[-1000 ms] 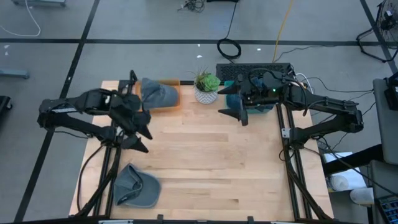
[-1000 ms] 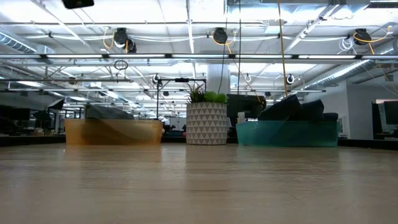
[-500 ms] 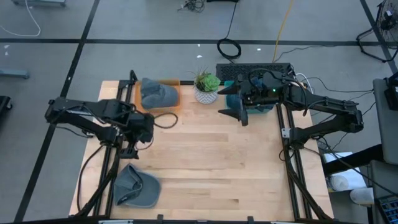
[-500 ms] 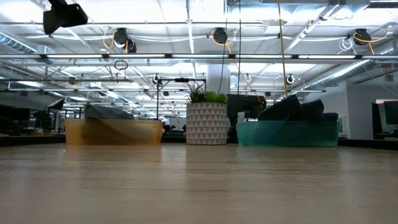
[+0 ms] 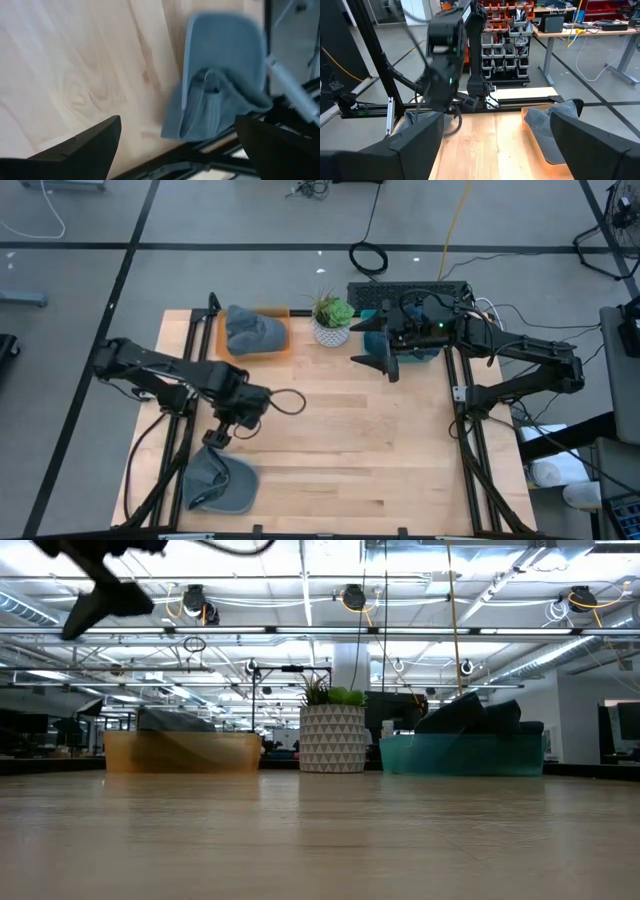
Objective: Pick & Place hat
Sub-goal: Put the gray cap into the orange bin
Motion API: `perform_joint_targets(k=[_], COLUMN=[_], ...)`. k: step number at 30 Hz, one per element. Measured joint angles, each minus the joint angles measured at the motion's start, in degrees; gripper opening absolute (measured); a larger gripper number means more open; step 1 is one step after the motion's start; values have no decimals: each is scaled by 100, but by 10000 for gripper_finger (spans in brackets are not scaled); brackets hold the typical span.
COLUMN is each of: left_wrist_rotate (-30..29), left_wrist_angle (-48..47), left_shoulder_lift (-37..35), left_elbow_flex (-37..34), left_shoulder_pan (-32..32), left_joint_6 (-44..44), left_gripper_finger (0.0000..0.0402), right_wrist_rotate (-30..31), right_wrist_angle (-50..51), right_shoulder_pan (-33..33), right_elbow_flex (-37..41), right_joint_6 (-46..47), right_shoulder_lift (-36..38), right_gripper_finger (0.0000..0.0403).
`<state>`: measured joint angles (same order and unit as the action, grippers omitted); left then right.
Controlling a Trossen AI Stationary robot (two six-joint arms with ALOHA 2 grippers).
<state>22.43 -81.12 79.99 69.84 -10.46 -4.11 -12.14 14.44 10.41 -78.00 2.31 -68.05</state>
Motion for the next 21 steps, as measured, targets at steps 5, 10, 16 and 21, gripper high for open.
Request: perform_joint_targets(k=[5, 10, 16, 21], left_wrist_rotate=[207, 560, 1048, 1123], left_wrist_angle=[259, 1022, 1729, 2302], left_shoulder_lift=[153, 148, 144, 144], left_elbow_flex=[-681, -1241, -1766, -2042], left_shoulder_pan=[-66, -61, -101, -362], left_joint_6=[-204, -32, 467, 761], left_gripper_finger=[399, 399, 399, 399], right_wrist_rotate=[2, 4, 4, 4], right_wrist_angle=[0, 2, 15, 22], right_shoulder_pan=[0, 0, 0, -1], right_elbow_flex=[0, 0, 0, 0], right_joint_6=[0, 2, 1, 1], right_shoulder_lift=[0, 0, 0, 0], right_gripper_finger=[354, 354, 354, 354])
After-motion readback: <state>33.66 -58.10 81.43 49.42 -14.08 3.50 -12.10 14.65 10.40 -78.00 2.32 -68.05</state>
